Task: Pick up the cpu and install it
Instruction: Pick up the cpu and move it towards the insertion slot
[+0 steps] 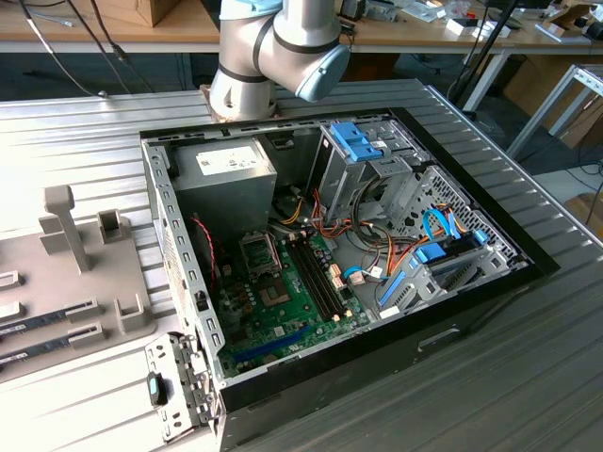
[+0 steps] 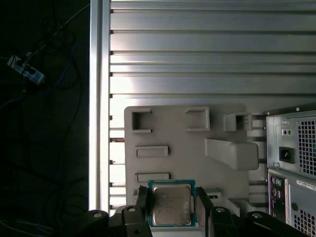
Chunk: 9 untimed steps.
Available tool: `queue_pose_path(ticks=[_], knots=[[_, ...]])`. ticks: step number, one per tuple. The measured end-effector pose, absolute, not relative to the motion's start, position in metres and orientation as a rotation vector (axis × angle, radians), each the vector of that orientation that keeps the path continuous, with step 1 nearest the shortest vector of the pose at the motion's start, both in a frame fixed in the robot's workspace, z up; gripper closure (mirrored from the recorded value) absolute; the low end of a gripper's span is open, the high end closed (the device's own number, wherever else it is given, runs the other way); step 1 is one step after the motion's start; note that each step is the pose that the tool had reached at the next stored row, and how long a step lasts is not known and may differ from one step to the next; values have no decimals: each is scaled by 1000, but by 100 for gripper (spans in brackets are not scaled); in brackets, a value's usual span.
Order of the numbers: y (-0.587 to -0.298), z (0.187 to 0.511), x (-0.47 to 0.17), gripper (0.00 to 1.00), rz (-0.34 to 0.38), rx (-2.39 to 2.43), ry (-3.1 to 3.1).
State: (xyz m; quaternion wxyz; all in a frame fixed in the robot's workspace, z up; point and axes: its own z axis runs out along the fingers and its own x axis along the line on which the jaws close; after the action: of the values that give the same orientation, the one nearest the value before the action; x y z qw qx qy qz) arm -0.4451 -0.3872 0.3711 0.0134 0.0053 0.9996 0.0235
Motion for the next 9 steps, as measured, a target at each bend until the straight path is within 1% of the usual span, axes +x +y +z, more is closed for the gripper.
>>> queue_pose_path(ticks=[9], knots=[[-387,371,-442,53,73,17,3114]])
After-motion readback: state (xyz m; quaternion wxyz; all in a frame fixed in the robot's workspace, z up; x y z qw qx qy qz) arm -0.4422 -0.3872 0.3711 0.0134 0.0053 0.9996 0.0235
